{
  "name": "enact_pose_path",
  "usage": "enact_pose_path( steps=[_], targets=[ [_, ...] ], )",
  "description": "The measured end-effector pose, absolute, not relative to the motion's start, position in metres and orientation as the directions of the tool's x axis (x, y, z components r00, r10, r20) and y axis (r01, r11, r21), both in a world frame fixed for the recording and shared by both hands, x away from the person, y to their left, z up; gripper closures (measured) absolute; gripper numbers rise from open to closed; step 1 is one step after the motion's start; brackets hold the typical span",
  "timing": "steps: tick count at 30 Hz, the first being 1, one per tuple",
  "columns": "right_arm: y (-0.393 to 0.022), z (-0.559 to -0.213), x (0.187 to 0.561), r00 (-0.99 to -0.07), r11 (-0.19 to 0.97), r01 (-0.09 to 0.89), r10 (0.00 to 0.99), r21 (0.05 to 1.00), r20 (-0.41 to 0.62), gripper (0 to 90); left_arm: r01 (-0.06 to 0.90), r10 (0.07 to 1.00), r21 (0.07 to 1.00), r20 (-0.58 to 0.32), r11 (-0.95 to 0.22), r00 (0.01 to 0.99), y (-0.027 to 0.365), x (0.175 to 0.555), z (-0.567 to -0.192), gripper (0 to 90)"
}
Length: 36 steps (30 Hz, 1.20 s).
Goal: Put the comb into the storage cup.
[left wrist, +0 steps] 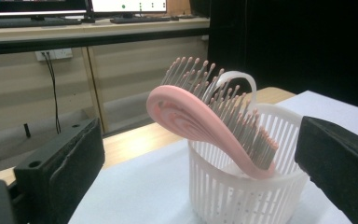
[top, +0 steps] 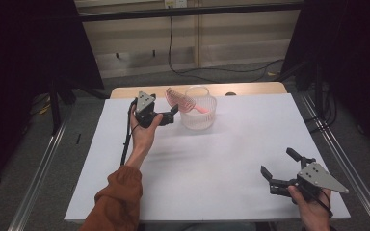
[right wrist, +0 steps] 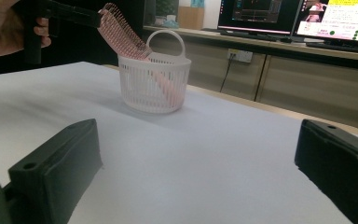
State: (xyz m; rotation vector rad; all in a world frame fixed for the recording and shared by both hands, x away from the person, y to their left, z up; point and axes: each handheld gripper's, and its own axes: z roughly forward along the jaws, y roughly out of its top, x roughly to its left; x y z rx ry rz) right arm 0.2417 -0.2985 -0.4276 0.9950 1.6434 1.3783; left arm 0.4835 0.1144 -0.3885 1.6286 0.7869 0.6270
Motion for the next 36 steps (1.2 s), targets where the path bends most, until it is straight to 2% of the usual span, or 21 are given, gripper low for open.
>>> enact_pose_path(
  steps=[11,26,29,36],
  targets=[
    [-0.298,-0.427,0.242,-0.405,0.113,0.097,0.912,0.989,-0.065,0.0,0.151,0.763,0.981,-0.007,-0.119,0.646,0.118,0.475,-0.390,2.0],
    [-0.298,-0.427,0.241,-0.405,0.112,0.095,0.912,0.989,-0.064,0.0,0.156,0.772,0.985,-0.045,-0.070,0.634,0.130,0.465,-0.387,1.0],
    [-0.298,-0.427,0.241,-0.404,0.111,0.093,0.913,0.989,-0.064,0.0,0.134,0.775,0.987,-0.014,-0.092,0.632,0.132,0.462,-0.386,2.0],
    [-0.298,-0.427,0.240,-0.404,0.108,0.094,0.913,0.990,-0.062,0.0,0.133,0.775,0.988,-0.025,-0.076,0.631,0.135,0.454,-0.384,3.3]
  ],
)
